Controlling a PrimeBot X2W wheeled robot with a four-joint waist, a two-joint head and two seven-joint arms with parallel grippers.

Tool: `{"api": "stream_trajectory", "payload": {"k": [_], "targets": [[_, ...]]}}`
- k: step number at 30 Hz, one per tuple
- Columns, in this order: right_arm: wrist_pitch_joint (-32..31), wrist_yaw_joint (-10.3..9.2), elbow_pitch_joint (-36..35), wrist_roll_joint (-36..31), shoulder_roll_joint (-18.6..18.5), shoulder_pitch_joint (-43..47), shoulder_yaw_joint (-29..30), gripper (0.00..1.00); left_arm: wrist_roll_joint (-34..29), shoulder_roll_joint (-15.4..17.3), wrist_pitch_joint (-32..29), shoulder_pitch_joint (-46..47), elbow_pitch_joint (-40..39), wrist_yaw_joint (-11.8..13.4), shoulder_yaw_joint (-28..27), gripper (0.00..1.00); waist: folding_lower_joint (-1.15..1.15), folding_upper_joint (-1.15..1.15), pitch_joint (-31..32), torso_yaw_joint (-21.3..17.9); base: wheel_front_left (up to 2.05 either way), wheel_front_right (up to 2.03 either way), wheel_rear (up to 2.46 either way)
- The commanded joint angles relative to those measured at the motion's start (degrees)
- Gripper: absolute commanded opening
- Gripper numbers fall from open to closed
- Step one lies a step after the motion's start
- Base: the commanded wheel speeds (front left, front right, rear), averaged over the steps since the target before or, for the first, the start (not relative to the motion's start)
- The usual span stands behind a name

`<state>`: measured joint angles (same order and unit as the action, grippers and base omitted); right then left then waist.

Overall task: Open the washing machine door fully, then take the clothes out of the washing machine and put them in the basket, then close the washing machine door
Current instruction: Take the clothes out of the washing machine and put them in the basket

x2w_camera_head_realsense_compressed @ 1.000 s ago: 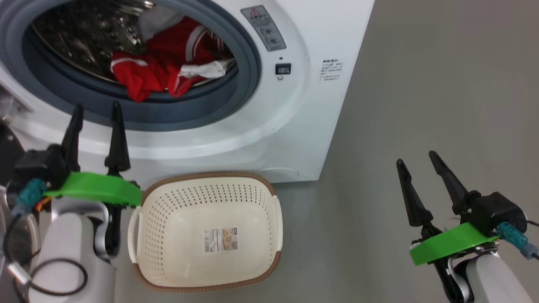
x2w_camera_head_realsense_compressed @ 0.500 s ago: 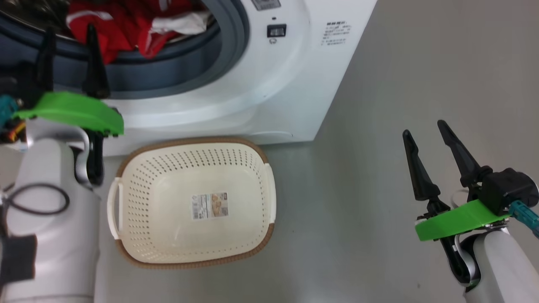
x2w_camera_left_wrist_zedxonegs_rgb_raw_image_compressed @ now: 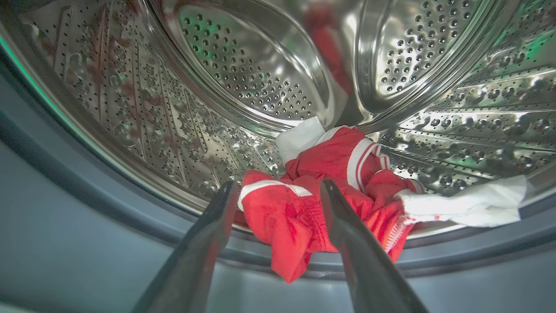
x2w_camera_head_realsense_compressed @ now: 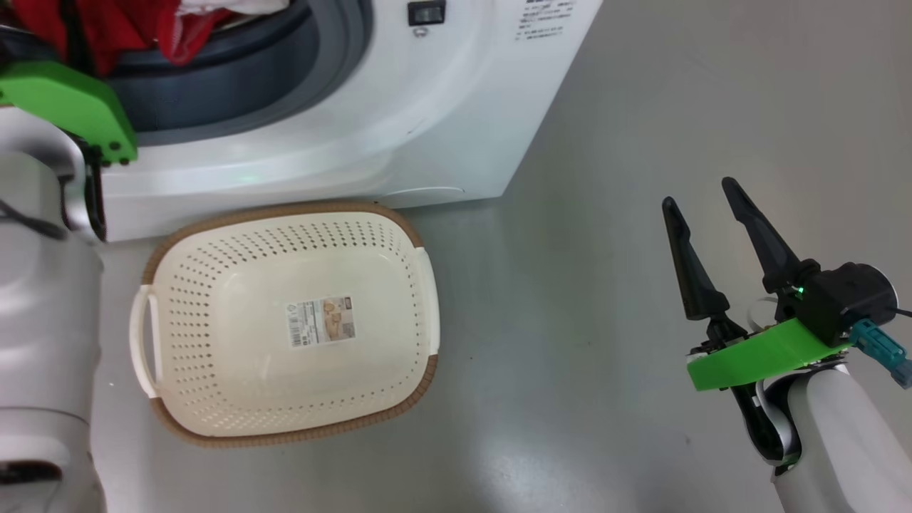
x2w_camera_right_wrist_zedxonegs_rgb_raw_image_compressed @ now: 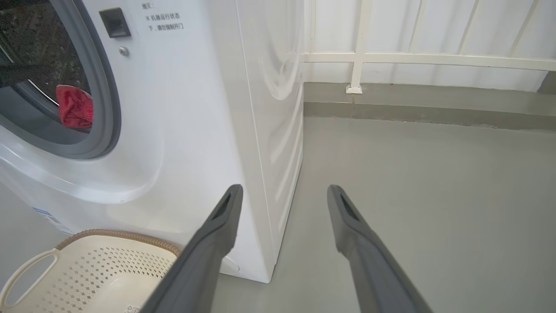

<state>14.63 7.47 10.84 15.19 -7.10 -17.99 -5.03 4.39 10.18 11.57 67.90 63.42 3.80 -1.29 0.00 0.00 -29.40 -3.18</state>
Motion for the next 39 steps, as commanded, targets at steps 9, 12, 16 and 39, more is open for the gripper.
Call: {"api": "stream_trajectory", "payload": {"k": [9, 12, 16, 39], "targets": [[0.4, 0.02, 0.1, 2.1, 0.6, -1.4, -2.8, 1.00, -2.5, 6.3, -3.3, 4.8, 6.0, 2.6, 1.8, 1.00, 0.00, 0.00, -2.7, -2.6, 0.00, 0.00, 0.00], [0.4, 0.02, 0.3, 2.8, 0.7, -1.8, -3.1, 1.00, -2.9, 7.7, -4.7, 5.7, 7.3, 2.8, 2.3, 1.00, 0.00, 0.00, -3.4, -3.2, 0.00, 0.00, 0.00], [0.4, 0.02, 0.4, 3.3, 0.8, -2.1, -3.7, 1.00, -3.0, 9.3, -5.4, 6.5, 8.3, 3.0, 2.8, 1.00, 0.00, 0.00, -4.2, -4.1, 0.00, 0.00, 0.00], [0.4, 0.02, 1.3, 3.7, 1.0, -2.9, -4.1, 1.00, -0.3, 9.8, -4.8, 7.4, 9.9, 0.9, 3.8, 0.00, 0.00, 0.00, -4.6, -5.4, 0.00, 0.00, 0.00]]}}
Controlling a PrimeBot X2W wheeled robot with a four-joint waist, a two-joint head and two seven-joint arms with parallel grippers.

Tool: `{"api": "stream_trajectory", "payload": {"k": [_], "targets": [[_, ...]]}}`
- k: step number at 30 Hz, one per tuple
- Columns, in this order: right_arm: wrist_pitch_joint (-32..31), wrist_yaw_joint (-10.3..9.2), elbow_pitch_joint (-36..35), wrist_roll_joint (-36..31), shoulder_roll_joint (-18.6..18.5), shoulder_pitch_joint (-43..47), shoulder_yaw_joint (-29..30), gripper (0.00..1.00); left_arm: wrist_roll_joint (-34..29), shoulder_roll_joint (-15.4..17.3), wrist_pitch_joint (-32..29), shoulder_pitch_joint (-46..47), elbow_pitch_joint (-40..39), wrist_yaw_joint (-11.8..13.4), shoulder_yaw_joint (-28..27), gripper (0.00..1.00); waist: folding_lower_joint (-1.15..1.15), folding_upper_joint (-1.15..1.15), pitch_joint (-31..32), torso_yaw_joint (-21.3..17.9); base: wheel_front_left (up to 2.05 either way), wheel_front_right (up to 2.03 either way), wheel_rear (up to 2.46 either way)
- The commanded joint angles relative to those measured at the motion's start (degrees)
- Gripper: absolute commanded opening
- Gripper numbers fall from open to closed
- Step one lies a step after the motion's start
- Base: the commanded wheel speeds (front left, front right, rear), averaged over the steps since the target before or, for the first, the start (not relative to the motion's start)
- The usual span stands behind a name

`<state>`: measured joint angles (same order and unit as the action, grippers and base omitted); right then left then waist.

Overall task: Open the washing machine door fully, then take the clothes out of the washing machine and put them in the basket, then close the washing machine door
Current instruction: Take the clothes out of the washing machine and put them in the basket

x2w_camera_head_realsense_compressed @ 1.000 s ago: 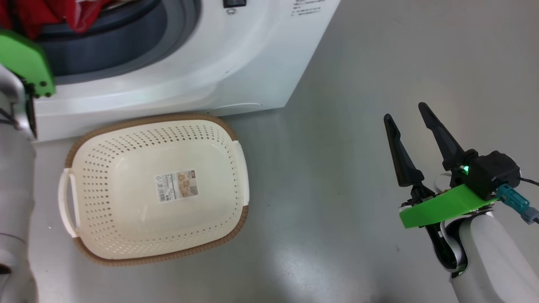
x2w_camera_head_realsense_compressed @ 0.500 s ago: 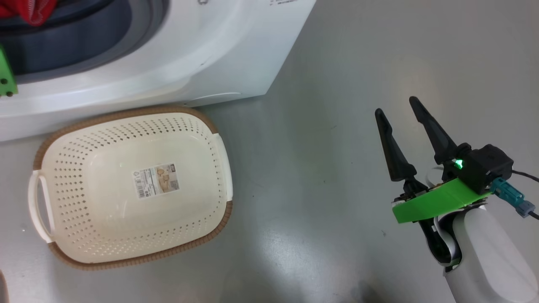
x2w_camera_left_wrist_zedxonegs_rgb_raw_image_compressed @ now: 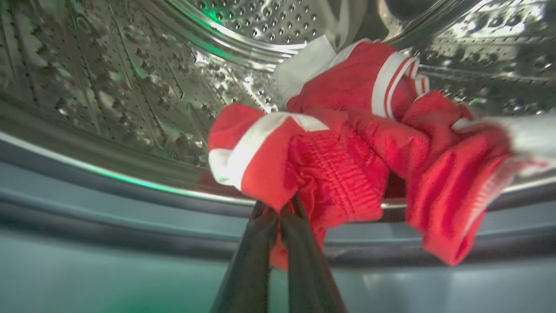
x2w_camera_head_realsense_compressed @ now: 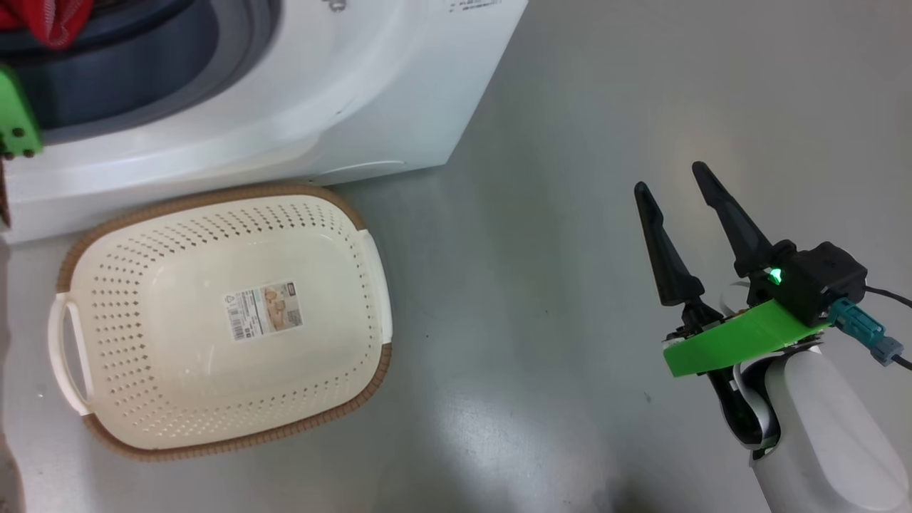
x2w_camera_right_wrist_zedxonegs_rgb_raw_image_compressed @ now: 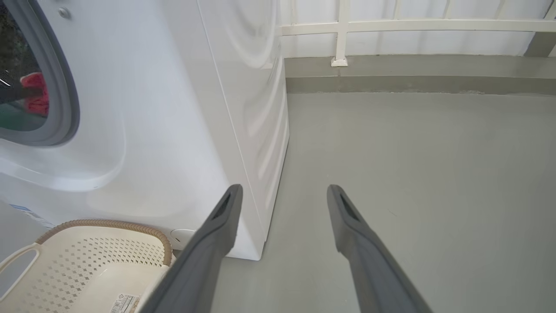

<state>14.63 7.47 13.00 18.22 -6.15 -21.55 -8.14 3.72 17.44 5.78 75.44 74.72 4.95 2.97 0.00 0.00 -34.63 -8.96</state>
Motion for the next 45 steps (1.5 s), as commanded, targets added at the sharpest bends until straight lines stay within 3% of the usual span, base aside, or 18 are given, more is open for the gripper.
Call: {"api": "stream_trajectory", "payload": {"k": [1, 17, 26, 45], "targets": [[0.4, 0.02, -0.8, 0.7, 0.0, 0.8, -1.0, 1.00, 0.8, 2.4, 1.9, -0.5, -1.4, -0.6, -0.6, 0.00, 0.00, 0.00, 1.0, 0.5, 0.00, 0.00, 0.00], [0.4, 0.02, 0.5, 1.4, 0.0, 2.0, -1.5, 1.00, 5.3, 1.0, 9.1, -6.6, -6.2, -3.5, -2.7, 0.00, 0.00, 0.00, 6.5, 2.4, 0.00, 0.00, 0.00], [0.4, 0.02, 1.1, 1.4, 0.1, 3.6, -1.4, 1.00, 6.5, 0.0, 9.2, -18.3, -22.2, -2.9, -5.3, 0.00, 0.00, 0.00, 11.2, 3.4, 0.00, 0.00, 0.00], [0.4, 0.02, 2.3, 1.2, 0.4, 9.2, 0.1, 1.00, 5.3, -6.5, 9.2, -43.1, -55.1, -1.9, -9.9, 0.00, 0.00, 0.00, 22.1, 6.9, 0.00, 0.00, 0.00]]}}
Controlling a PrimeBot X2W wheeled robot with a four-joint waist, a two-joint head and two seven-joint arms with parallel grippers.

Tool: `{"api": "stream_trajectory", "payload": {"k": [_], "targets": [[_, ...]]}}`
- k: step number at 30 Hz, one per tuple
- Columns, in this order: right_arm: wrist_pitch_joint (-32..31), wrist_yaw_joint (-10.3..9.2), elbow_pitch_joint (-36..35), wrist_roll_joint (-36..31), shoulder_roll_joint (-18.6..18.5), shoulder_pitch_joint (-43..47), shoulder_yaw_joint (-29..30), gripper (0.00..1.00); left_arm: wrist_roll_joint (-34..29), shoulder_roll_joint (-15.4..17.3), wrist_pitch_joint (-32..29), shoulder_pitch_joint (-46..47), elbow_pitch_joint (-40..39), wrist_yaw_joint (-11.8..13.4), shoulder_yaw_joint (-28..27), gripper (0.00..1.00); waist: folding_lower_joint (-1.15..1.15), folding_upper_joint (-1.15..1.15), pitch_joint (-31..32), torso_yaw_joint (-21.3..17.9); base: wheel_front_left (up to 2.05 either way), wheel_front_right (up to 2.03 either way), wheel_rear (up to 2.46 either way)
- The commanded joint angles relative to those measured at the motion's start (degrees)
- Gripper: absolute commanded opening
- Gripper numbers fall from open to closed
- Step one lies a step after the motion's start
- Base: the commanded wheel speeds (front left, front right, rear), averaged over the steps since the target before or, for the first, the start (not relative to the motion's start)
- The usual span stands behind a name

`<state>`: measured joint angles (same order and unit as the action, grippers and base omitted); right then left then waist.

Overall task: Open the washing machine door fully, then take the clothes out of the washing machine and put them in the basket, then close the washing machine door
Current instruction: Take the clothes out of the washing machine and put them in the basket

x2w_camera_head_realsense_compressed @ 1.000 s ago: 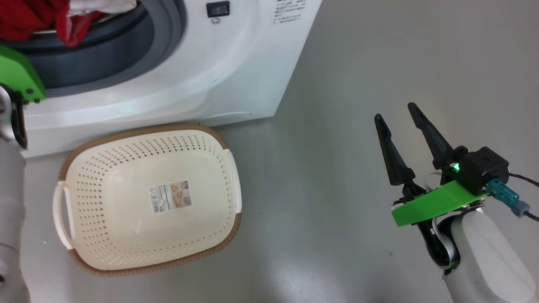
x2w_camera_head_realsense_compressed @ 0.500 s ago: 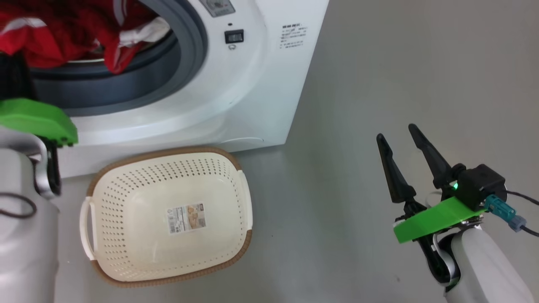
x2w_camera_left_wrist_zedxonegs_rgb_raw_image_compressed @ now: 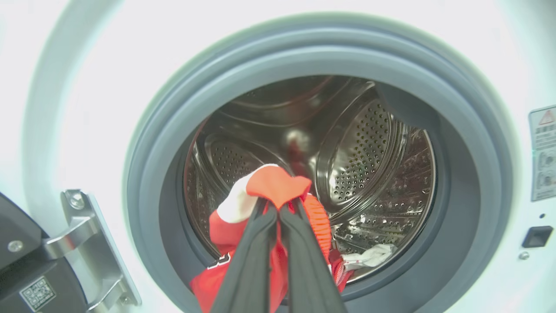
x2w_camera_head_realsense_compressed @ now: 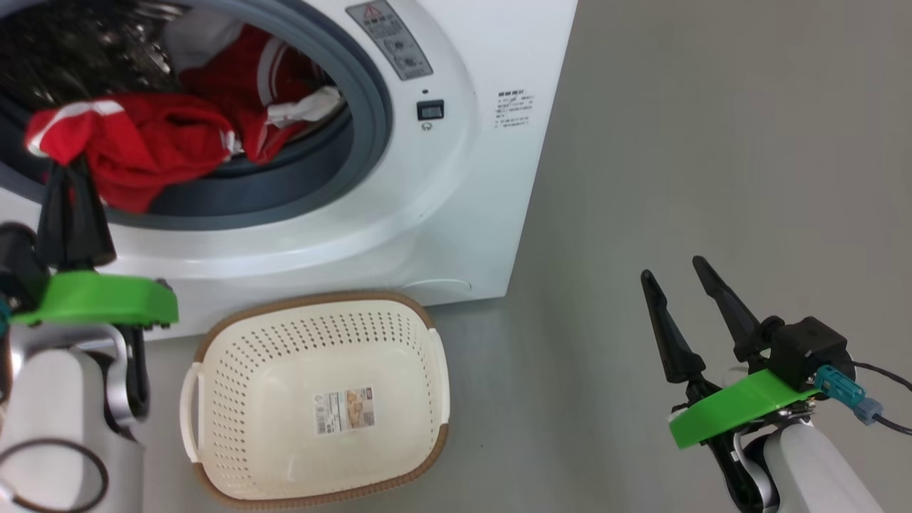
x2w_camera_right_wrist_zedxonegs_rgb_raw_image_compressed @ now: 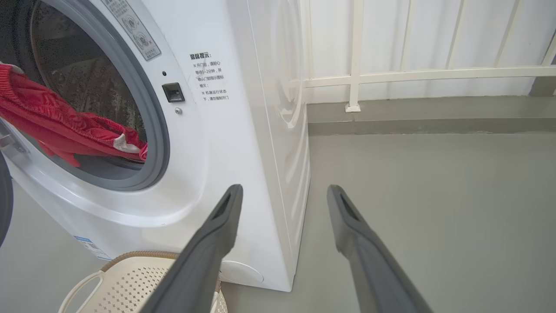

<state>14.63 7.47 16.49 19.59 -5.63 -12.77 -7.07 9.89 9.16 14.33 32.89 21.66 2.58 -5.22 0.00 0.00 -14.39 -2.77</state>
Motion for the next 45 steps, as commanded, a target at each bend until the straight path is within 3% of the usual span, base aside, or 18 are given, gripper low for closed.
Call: {"api": "stream_trajectory", "payload": {"k": [1, 15, 23, 34, 45], "targets": [[0.4, 0.02, -1.1, -0.1, 0.0, 0.7, -0.9, 1.00, -1.0, 1.5, 0.7, -1.5, -3.6, 0.5, -1.8, 0.00, 0.00, 0.00, 2.4, 0.8, 0.00, 0.00, 0.00], [0.4, 0.02, -0.6, 0.2, 0.6, 3.5, -1.1, 1.00, -2.2, -1.5, 0.7, -11.2, -19.0, 0.6, 0.1, 0.00, 0.00, 0.00, 6.8, 1.4, 0.00, 0.00, 0.00], [0.4, 0.02, -1.0, 0.2, 0.6, 4.0, -0.9, 1.00, -0.8, -3.5, -0.3, -16.1, -21.2, 0.9, 2.3, 0.00, 0.00, 0.00, 7.0, 1.5, 0.00, 0.00, 0.00], [0.4, 0.02, -1.4, 0.4, 0.5, 2.3, -0.9, 1.00, 2.6, -5.2, 0.1, -15.5, -10.6, 0.7, 4.3, 0.00, 0.00, 0.00, 2.4, 0.8, 0.00, 0.00, 0.00], [0.4, 0.02, -1.6, 0.5, 0.6, 0.2, -1.7, 1.00, 8.4, -6.0, 0.6, -9.3, 10.9, -1.0, 4.3, 0.00, 0.00, 0.00, -2.6, -0.9, 0.00, 0.00, 0.00]]}}
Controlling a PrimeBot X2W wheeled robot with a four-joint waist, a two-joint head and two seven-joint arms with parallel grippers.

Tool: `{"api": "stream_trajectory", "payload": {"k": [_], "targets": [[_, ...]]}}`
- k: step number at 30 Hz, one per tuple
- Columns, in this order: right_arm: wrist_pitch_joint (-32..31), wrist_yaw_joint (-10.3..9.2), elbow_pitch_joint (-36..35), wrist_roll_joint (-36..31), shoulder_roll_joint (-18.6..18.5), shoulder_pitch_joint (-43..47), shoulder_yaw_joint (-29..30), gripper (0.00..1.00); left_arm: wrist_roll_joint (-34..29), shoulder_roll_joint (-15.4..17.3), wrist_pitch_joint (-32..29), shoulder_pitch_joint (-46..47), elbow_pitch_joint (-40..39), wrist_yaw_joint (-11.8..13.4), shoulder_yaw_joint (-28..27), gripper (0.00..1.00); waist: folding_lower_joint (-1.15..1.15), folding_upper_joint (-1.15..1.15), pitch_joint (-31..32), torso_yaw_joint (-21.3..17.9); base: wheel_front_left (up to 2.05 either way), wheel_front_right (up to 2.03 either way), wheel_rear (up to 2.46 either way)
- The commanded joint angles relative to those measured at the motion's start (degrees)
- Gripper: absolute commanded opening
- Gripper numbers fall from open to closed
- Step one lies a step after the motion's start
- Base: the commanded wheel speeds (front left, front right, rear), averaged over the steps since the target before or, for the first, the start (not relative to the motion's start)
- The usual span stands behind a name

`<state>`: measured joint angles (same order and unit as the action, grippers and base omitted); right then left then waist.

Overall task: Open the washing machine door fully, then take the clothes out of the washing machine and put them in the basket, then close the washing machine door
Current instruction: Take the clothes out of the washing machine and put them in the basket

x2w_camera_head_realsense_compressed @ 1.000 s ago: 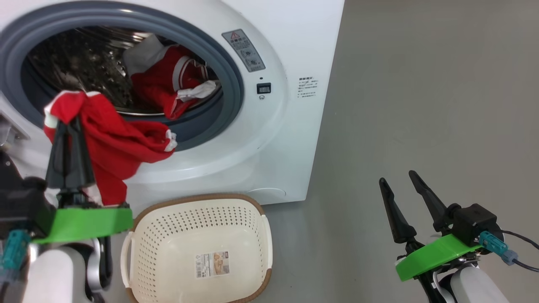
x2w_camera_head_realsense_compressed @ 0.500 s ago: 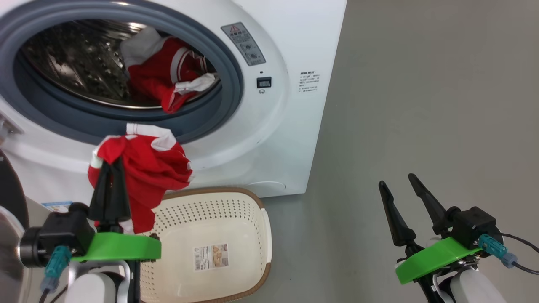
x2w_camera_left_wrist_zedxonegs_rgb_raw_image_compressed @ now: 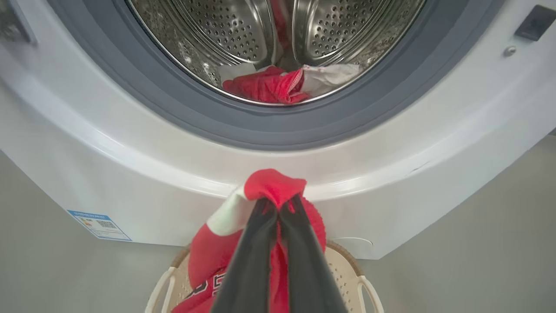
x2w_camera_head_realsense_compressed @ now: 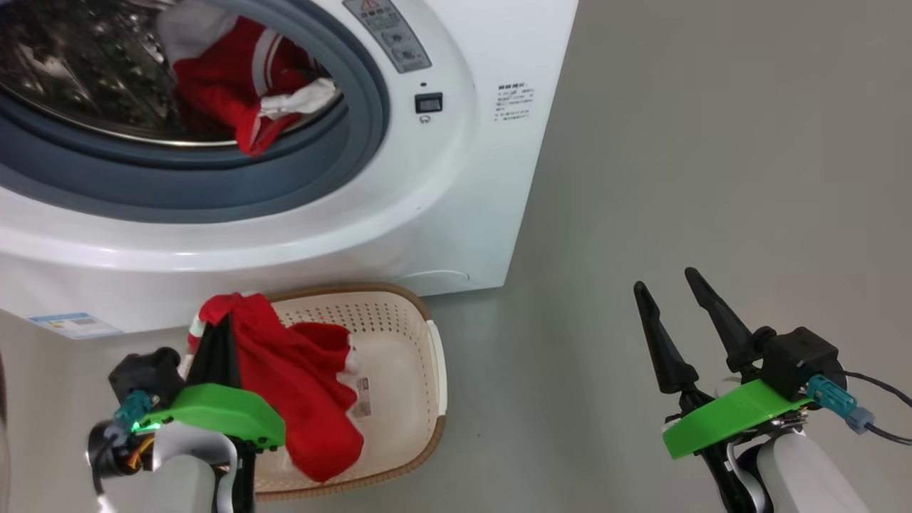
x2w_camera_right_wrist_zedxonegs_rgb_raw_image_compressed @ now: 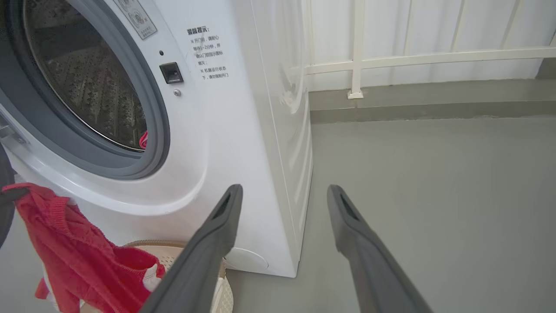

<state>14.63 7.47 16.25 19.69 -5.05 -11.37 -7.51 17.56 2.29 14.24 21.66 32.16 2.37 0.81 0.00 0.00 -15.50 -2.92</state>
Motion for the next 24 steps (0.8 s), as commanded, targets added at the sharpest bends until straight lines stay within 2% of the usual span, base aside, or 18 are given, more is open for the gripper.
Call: {"api": "stream_trajectory", "payload": {"k": [1, 5, 6, 13, 19, 24], "targets": [[0.4, 0.02, -1.4, 0.4, 0.0, -1.3, -1.4, 1.00, 1.4, 0.8, 0.7, 2.8, 2.8, -1.2, -1.6, 0.00, 0.00, 0.00, -1.9, -0.8, 0.00, 0.00, 0.00], [0.4, 0.02, -1.3, 0.5, 0.0, -1.9, -1.5, 1.00, 4.0, 0.7, -0.6, 6.8, 13.3, -3.1, -1.3, 0.00, 0.00, 0.00, -3.6, -1.3, 0.00, 0.00, 0.00], [0.4, 0.02, -1.3, 0.5, 0.0, -1.9, -1.5, 1.00, 4.0, 0.7, -0.6, 6.8, 13.3, -3.1, -1.3, 0.00, 0.00, 0.00, -3.6, -1.3, 0.00, 0.00, 0.00], [0.4, 0.02, -1.5, 0.6, 0.2, -3.6, -2.2, 1.00, 7.9, 0.6, -3.9, 13.9, 28.6, -5.4, -1.5, 0.00, 0.00, 0.00, -6.9, -2.4, 0.00, 0.00, 0.00], [0.4, 0.02, -1.4, 0.8, 0.5, -4.9, -2.9, 1.00, 7.0, 0.9, -6.0, 17.5, 37.2, -5.0, 0.3, 0.00, 0.00, 0.00, -9.5, -3.6, 0.00, 0.00, 0.00], [0.4, 0.02, -1.2, 1.0, 0.8, -5.5, -3.1, 1.00, 6.2, 1.2, -6.7, 18.7, 39.8, -5.0, 1.6, 0.00, 0.00, 0.00, -11.2, -4.4, 0.00, 0.00, 0.00]]}}
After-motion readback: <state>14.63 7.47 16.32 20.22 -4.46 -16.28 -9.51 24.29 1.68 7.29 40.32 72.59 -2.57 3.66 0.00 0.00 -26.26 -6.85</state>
